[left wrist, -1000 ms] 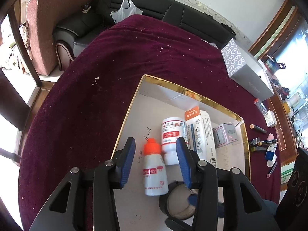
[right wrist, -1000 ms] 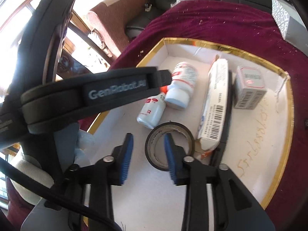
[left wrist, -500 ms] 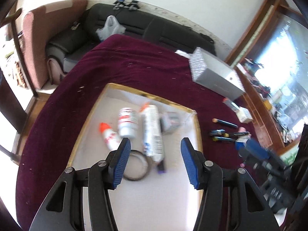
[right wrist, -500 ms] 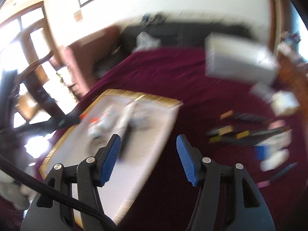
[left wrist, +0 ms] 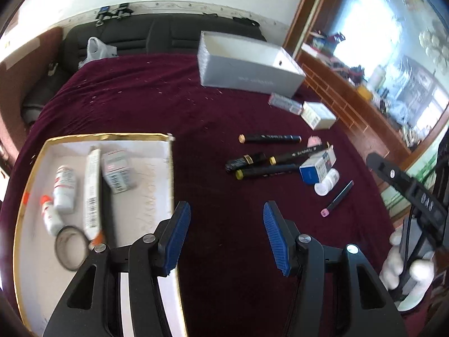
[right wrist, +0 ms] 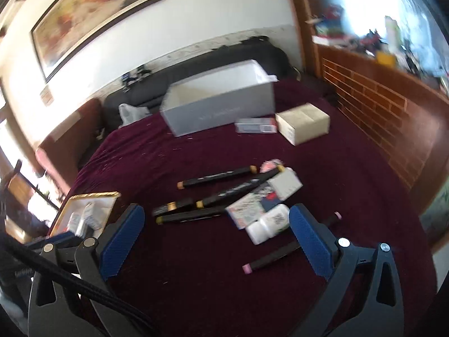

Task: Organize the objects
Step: 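Grasp the yellow-capped black marker with the left gripper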

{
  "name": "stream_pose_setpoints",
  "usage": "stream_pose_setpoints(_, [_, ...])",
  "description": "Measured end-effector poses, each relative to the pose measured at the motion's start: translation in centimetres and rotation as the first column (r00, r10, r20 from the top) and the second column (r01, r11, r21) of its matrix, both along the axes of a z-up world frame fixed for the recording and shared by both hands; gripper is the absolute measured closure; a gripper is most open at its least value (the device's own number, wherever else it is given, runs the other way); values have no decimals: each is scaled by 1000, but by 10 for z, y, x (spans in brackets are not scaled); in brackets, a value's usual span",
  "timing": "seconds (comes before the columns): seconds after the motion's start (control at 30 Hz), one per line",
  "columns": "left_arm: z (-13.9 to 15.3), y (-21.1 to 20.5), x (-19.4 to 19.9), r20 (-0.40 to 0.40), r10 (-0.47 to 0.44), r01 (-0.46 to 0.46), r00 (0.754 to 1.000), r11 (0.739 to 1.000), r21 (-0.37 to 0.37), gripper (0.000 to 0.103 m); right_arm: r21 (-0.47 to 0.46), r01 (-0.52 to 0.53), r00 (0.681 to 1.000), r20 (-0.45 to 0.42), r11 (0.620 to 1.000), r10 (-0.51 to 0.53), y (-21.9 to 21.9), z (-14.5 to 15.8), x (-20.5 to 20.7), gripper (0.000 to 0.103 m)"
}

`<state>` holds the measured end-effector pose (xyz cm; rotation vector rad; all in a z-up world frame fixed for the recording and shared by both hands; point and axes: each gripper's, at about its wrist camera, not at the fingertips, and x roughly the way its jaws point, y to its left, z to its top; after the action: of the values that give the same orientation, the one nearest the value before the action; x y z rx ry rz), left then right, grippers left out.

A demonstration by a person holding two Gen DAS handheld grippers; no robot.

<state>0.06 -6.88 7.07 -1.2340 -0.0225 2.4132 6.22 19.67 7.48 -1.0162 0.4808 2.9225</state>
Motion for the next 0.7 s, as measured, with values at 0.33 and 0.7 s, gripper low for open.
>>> stream_pose_setpoints(0.33, [-54,125,-41,-102,-272,216,957,901,-377,55,-172,147,988,-12,974,-151,87,-40,-19,0])
stream_pose_setpoints(0.7, [-74,154,-48,44,-381,366,924,844,-391,85,-225,136,989,-20,965,-144,103,-50,-18,0])
